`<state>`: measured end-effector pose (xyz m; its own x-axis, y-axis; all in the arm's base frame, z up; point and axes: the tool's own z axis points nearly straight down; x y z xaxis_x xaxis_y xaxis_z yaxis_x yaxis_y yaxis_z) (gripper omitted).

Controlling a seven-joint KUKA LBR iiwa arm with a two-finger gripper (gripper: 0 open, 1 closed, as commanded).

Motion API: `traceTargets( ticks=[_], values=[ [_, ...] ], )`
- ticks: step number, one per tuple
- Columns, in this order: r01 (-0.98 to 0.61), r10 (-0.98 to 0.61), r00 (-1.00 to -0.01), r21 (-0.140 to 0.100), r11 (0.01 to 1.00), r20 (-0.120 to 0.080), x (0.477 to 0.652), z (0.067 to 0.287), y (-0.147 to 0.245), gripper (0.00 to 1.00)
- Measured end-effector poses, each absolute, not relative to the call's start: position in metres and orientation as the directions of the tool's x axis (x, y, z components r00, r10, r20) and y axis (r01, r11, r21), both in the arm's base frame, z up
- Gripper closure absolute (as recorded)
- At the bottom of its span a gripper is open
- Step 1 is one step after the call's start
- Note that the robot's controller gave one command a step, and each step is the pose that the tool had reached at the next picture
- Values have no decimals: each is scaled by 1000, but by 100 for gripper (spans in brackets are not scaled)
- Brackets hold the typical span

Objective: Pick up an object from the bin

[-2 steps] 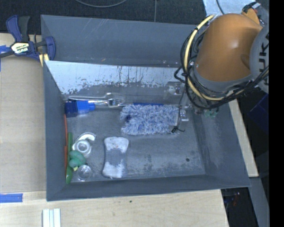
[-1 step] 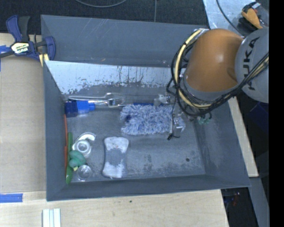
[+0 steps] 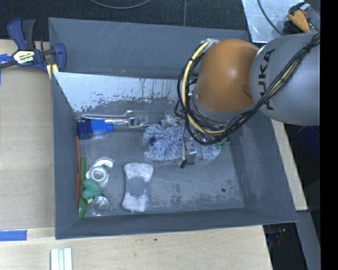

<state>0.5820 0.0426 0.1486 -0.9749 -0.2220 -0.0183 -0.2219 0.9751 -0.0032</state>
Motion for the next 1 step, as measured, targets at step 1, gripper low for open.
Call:
traceTargets(
  ticks=[1],
  values=[
    [72,72,-997,-2,997,-13,567,110,-13,0]
  ],
)
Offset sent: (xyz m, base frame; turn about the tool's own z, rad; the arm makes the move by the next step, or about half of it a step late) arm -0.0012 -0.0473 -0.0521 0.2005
